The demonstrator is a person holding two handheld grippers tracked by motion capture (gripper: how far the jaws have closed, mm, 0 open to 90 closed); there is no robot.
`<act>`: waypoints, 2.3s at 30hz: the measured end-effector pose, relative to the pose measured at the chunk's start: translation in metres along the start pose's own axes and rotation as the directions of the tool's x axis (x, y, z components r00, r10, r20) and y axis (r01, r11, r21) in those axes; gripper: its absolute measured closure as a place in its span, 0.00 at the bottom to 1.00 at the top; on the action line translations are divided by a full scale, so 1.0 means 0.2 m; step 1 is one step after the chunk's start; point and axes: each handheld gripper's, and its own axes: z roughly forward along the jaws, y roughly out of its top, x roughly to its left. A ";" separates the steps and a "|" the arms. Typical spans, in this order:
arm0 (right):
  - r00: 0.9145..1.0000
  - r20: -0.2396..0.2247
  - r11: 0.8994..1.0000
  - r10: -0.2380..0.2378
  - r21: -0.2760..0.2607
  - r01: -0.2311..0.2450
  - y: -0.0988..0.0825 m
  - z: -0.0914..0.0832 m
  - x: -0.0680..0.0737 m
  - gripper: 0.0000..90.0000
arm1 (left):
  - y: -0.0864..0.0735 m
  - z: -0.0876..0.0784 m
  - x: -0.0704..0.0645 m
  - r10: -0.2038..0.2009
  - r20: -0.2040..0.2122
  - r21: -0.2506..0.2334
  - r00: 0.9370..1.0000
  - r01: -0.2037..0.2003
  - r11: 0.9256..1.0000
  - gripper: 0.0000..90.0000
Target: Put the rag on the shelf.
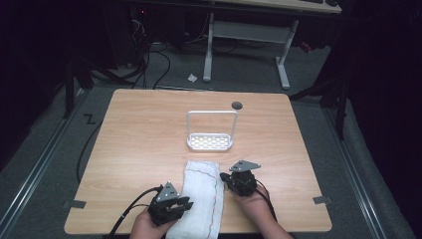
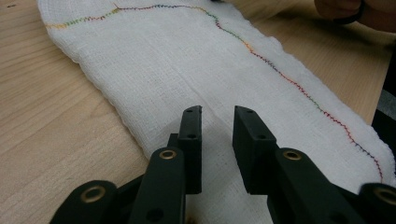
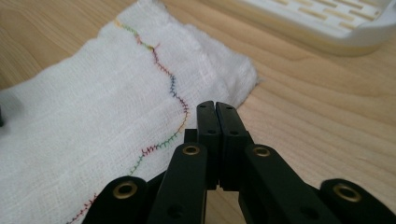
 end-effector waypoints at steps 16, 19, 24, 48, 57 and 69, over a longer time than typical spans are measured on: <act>0.996 0.085 0.999 -0.038 0.008 0.037 0.15 0.16 -0.06 1.00 | -0.01 -0.04 0.02 -0.008 -0.011 -0.030 1.000 0.008 1.000 0.75; 0.994 0.088 0.998 -0.058 0.015 0.057 0.14 0.19 -0.06 1.00 | 0.03 -0.07 0.08 -0.039 -0.036 -0.073 0.999 0.036 0.997 0.70; 0.994 0.093 0.998 -0.062 0.013 0.061 0.14 0.20 -0.05 0.98 | 0.14 -0.06 0.25 -0.095 -0.160 -0.122 0.983 0.075 0.990 0.68; 0.994 0.004 0.992 0.105 -0.076 -0.105 0.15 0.19 -0.11 0.77 | 0.26 0.20 0.47 -0.241 -0.171 -0.085 0.955 0.229 0.970 0.92; 0.996 0.001 0.996 0.084 -0.022 -0.084 0.14 0.23 -0.06 0.67 | 0.25 0.20 0.47 -0.262 -0.155 -0.097 0.952 0.250 0.963 0.92; 0.995 -0.049 0.996 0.083 -0.010 -0.083 0.14 0.24 -0.05 0.91 | 0.24 0.19 0.47 -0.262 -0.140 -0.097 0.955 0.250 0.963 0.93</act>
